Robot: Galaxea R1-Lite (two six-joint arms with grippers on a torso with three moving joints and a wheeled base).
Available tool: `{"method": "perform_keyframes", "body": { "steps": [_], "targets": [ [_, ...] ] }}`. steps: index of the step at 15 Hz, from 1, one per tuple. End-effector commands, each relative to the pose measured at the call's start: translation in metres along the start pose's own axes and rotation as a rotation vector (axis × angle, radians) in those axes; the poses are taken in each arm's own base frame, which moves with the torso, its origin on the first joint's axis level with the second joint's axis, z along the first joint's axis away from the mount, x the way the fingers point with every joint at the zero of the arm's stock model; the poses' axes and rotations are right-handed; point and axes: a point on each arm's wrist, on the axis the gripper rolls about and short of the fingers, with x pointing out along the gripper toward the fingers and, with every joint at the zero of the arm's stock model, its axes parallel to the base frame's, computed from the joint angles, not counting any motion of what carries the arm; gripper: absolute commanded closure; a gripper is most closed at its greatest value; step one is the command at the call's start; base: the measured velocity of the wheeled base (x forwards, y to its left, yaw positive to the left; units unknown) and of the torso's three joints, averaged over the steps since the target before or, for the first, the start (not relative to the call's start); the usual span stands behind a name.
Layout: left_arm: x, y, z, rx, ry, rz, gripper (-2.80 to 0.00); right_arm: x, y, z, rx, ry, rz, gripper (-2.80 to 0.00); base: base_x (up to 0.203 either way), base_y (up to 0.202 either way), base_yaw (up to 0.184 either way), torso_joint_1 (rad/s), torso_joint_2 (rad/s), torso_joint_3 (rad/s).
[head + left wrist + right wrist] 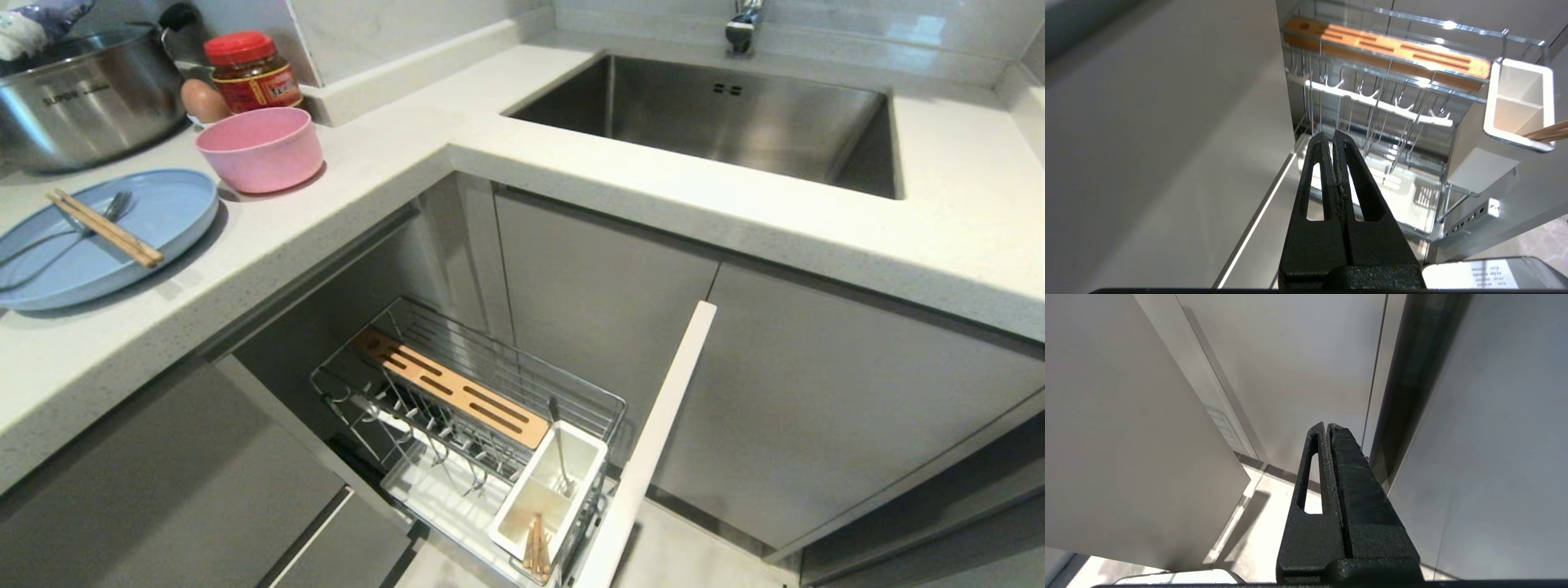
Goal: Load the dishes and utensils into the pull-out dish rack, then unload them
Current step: Pick up the chopsticks and place it in the cupboard
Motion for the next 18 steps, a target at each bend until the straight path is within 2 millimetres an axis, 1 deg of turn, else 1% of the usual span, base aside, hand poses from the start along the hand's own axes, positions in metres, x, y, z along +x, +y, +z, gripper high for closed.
{"method": "perform_keyframes", "body": {
  "steps": [1, 8, 9, 10, 11, 12, 14, 15, 17, 18],
  "targets": [
    [0.0, 0.0, 0.0, 0.002, 0.002, 0.0, 0.0, 0.0, 0.0, 0.0, 0.001, -0.005, 0.0, 0.0, 0.0, 0.0, 0.0, 0.01, 0.01, -0.166],
    [0.0, 0.0, -0.001, 0.009, -0.002, -0.005, 0.0, 0.0, 0.0, 0.0, 0.001, -0.005, 0.0, 0.0, 0.0, 0.0, 0.0, 0.001, 0.0, -0.019],
    [0.0, 0.0, 0.004, 0.045, -0.031, -0.006, 0.0, 0.0, 0.0, 0.0, 0.001, -0.005, 0.0, 0.0, 0.0, 0.0, 0.0, 0.0, 0.0, 0.0],
    [-0.004, 0.001, 0.016, 0.056, -0.087, -0.002, 0.0, 0.0, 0.0, 0.0, 0.001, -0.005, 0.0, 0.0, 0.0, 0.0, 0.0, 0.0, 0.0, 0.0],
    [-0.008, 0.002, 0.028, 0.061, -0.138, 0.004, 0.0, 0.0, 0.0, 0.0, 0.001, -0.004, 0.0, 0.0, 0.0, 0.0, 0.0, 0.0, 0.0, 0.0],
    [-0.017, 0.003, 0.048, 0.065, -0.209, 0.012, 0.0, 0.0, 0.0, 0.0, 0.001, -0.003, 0.0, 0.0, 0.0, 0.0, 0.0, 0.0, 0.0, 0.0],
    [-0.043, 0.006, 0.092, 0.073, -0.331, 0.024, 0.0, 0.0, 0.0, 0.0, 0.001, -0.005, 0.0, 0.0, 0.0, 0.0, 0.0, 0.0, 0.0, 0.0],
    [-0.059, 0.007, 0.116, 0.076, -0.379, 0.023, 0.0, 0.0, 0.0, 0.0, 0.001, -0.004, 0.0, 0.0, 0.0, 0.0, 0.0, 0.0, 0.0, 0.0],
    [-0.092, 0.01, 0.172, 0.088, -0.472, 0.01, 0.0, 0.0, 0.0, 0.0, 0.001, -0.004, 0.0, 0.0, 0.0, 0.0, 0.0, 0.0, 0.0, 0.0],
    [-0.101, 0.011, 0.198, 0.093, -0.499, 0.005, 0.0, 0.0, 0.0, 0.0, 0.001, -0.003, 0.0, 0.0, 0.0, 0.0, 0.0, 0.0, 0.0, 0.0]
  ]
}}
